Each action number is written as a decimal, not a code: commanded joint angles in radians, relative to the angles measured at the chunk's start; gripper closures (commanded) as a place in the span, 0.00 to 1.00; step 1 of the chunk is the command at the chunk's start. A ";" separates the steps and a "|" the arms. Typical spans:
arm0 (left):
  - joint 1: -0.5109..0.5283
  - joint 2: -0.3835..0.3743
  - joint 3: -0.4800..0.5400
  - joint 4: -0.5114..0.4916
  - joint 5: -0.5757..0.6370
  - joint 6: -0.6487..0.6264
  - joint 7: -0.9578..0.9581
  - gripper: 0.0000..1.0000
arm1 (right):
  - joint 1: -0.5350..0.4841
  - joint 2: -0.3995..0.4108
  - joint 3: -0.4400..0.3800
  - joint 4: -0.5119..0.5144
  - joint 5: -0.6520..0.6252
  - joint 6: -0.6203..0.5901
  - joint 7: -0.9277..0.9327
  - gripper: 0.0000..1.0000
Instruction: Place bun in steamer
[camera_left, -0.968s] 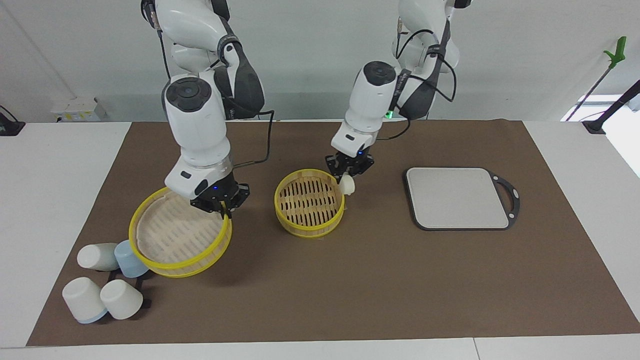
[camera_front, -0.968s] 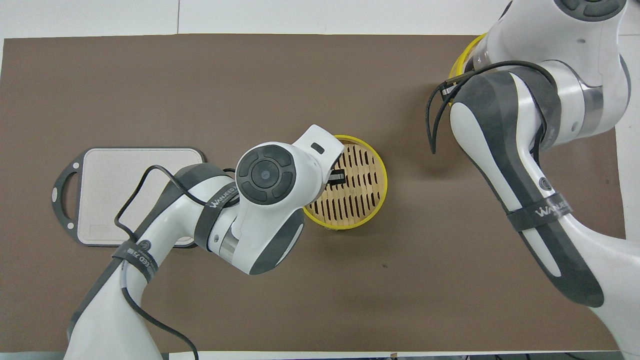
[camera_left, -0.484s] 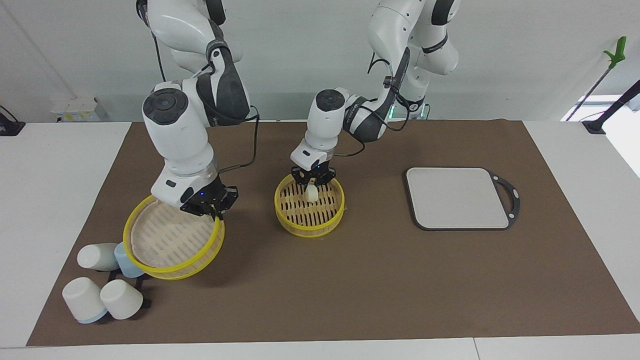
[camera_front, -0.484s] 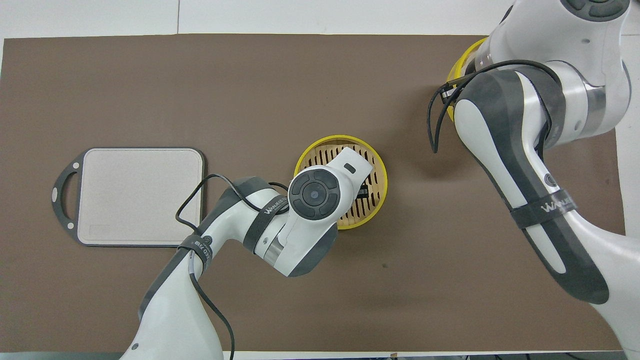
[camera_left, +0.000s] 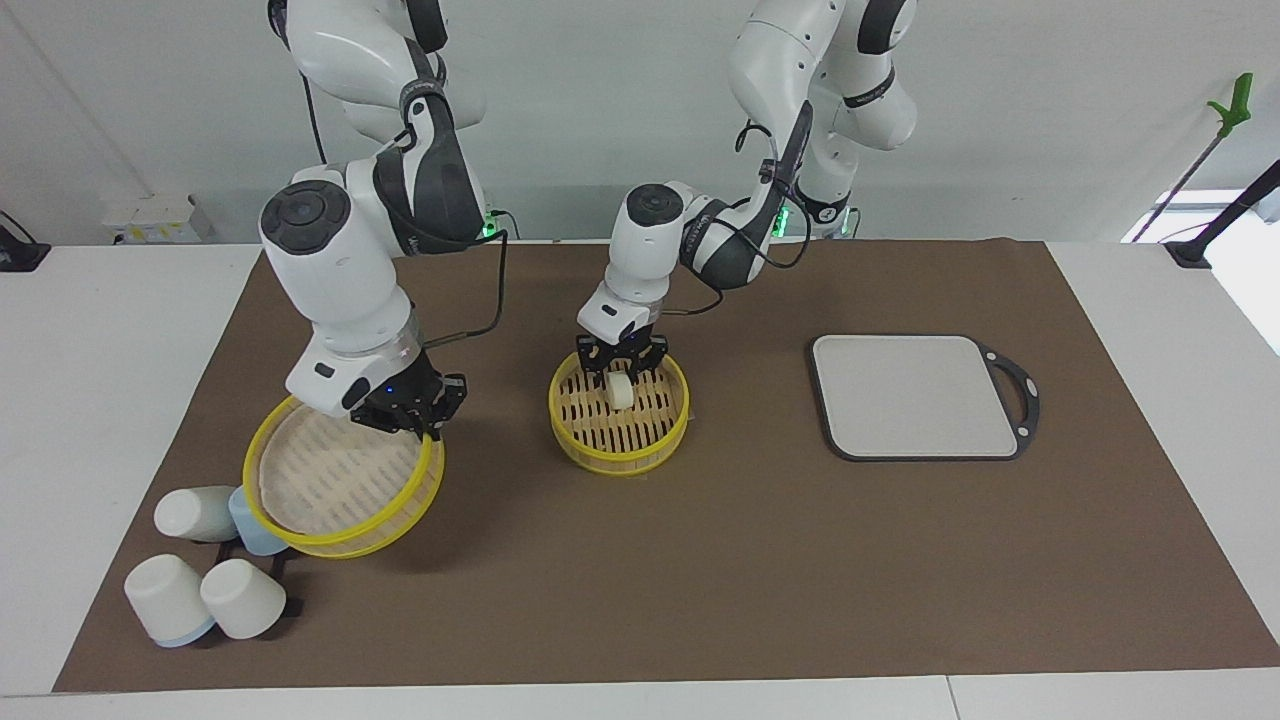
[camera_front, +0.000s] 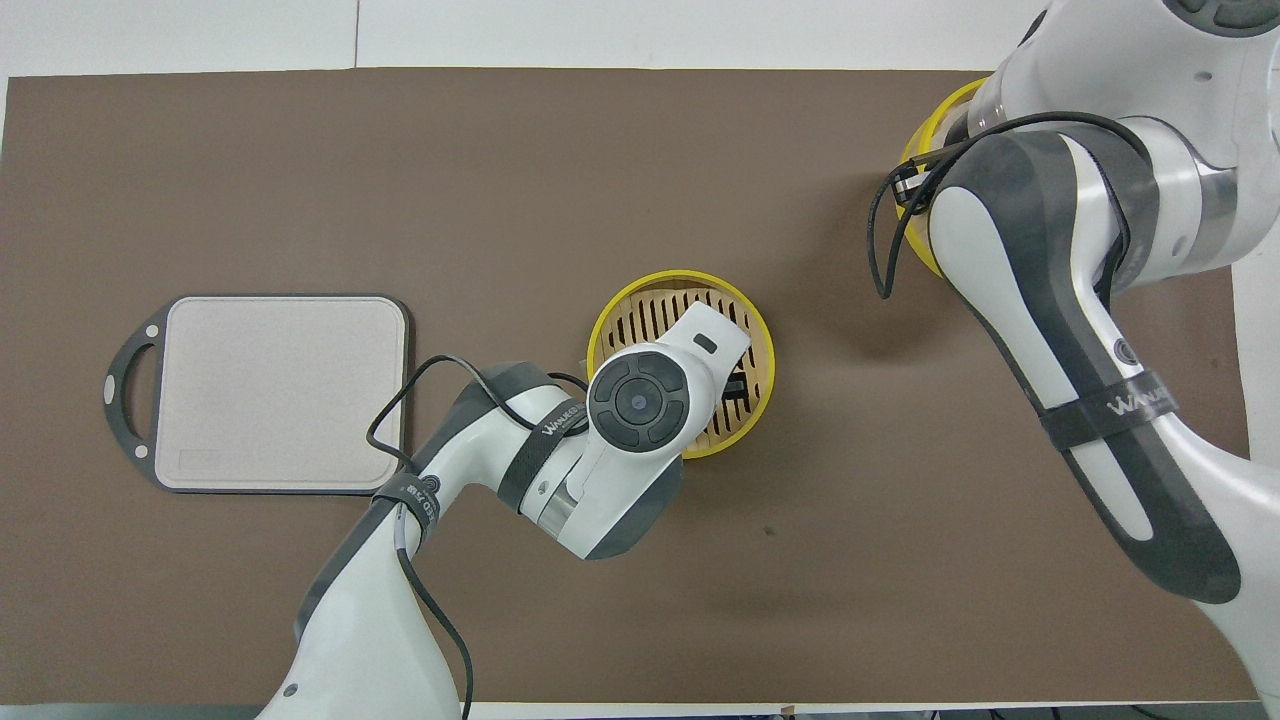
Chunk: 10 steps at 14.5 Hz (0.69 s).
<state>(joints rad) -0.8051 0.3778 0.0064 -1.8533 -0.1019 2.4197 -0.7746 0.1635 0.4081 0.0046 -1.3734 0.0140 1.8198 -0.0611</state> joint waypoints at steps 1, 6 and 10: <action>0.000 -0.046 0.021 -0.020 0.008 -0.031 -0.014 0.00 | -0.015 -0.037 0.009 -0.039 0.026 0.006 -0.016 1.00; 0.141 -0.195 0.021 -0.014 0.010 -0.261 0.038 0.00 | -0.010 -0.041 0.008 -0.055 0.055 0.016 0.067 1.00; 0.231 -0.289 0.024 -0.010 0.010 -0.382 0.066 0.00 | 0.112 -0.041 0.005 -0.053 0.017 0.065 0.350 1.00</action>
<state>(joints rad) -0.6275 0.1459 0.0375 -1.8468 -0.1006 2.1009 -0.7381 0.2020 0.4012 0.0087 -1.3907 0.0543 1.8398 0.1385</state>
